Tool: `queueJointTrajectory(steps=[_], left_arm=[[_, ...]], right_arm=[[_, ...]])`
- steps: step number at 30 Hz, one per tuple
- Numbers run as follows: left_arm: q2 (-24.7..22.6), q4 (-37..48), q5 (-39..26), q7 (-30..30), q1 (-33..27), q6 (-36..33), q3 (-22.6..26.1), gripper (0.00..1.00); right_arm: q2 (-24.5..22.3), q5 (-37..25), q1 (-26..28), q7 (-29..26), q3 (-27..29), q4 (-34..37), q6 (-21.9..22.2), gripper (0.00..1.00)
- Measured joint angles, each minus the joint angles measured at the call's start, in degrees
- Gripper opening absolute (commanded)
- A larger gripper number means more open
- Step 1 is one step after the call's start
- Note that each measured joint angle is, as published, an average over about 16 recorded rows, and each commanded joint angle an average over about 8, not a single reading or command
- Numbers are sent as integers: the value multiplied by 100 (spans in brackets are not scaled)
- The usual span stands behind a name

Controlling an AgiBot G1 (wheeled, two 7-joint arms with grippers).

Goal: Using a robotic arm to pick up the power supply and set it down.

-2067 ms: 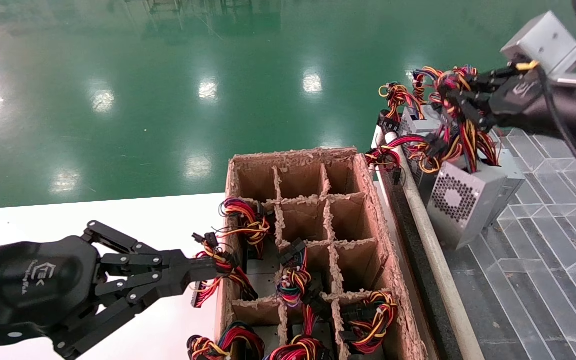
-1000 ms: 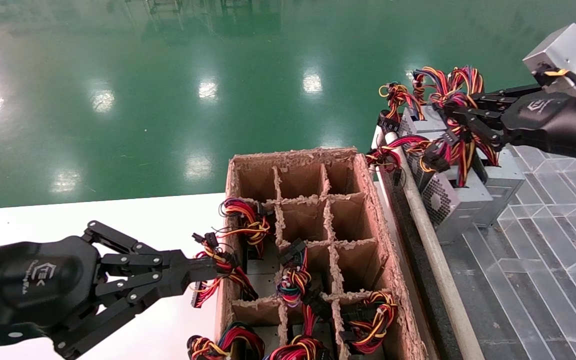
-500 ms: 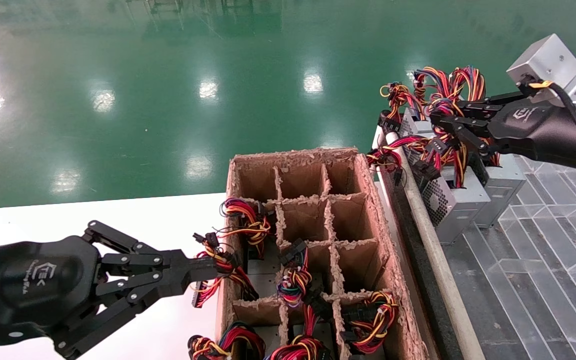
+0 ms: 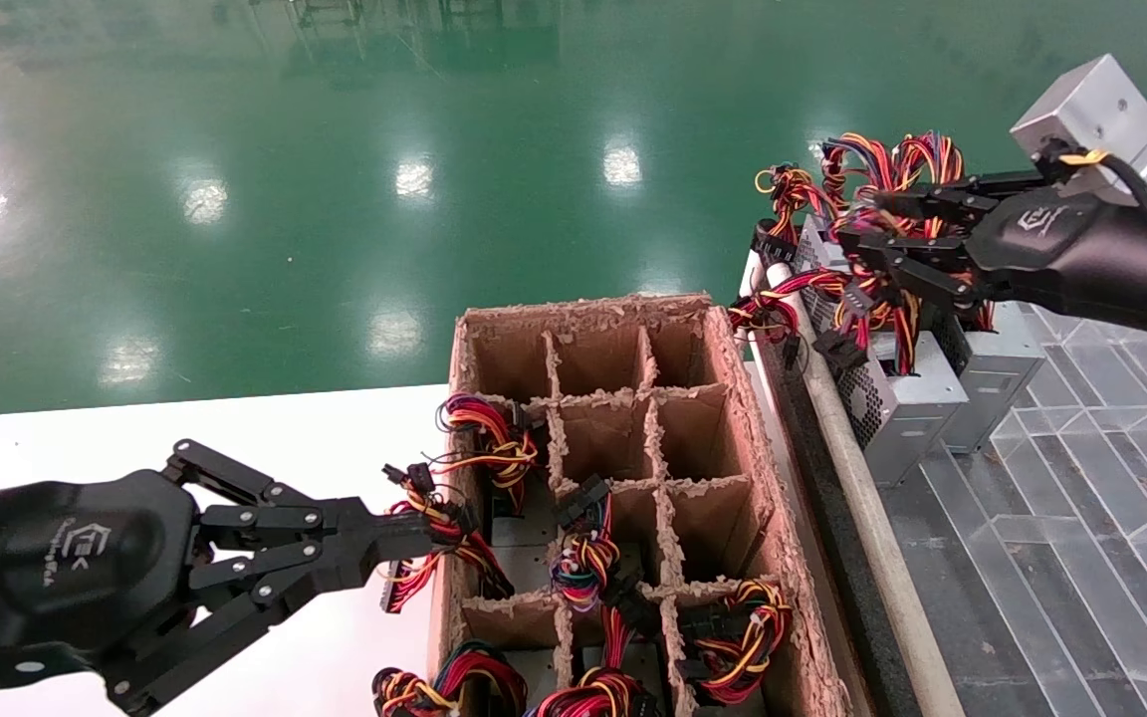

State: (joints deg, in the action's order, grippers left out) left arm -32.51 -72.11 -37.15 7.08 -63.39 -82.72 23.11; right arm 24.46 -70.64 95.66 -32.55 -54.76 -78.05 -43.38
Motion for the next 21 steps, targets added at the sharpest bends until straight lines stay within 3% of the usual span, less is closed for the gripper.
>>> queueJointTrajectory(steps=[21], left_arm=[[0, 0, 0, 0, 0, 0, 0, 0]], right_arm=[[111, 977, -352, 928, 604, 43, -663, 100]])
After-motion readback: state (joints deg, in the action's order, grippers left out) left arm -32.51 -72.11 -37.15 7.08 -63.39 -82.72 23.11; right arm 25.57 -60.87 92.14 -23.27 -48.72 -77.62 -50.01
